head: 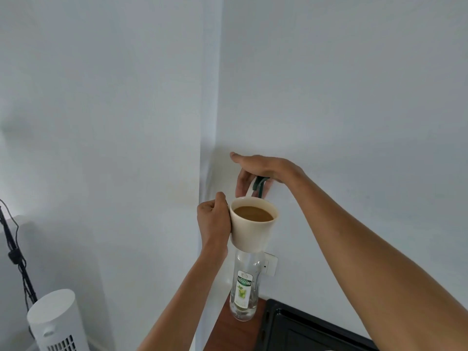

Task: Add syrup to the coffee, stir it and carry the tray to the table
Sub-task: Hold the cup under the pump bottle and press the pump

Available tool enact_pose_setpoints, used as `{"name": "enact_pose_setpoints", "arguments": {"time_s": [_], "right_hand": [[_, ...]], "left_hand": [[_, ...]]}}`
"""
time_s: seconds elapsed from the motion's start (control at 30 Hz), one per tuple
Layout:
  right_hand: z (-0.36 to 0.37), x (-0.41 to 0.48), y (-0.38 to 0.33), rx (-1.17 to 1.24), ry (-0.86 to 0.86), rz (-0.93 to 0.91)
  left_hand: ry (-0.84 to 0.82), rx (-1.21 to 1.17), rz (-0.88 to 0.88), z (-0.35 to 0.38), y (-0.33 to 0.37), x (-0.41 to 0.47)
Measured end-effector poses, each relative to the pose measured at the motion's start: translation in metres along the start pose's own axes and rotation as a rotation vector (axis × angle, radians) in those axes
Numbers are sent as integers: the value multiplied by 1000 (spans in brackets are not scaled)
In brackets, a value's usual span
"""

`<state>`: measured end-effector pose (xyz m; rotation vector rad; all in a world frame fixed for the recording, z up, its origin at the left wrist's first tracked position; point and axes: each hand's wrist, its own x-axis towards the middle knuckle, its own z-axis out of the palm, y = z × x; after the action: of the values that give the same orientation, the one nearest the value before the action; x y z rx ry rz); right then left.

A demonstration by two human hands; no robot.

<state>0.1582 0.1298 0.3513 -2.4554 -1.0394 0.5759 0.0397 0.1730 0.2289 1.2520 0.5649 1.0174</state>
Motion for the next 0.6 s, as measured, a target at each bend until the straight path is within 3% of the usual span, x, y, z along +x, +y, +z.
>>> {"name": "enact_pose_setpoints", "arguments": {"time_s": [0.13, 0.6], "right_hand": [[4, 6, 10, 26, 50, 50], [8, 23, 23, 53, 208, -82]], "left_hand": [[-1, -6, -1, -1, 0, 1], [16, -21, 5, 1, 8, 10]]}}
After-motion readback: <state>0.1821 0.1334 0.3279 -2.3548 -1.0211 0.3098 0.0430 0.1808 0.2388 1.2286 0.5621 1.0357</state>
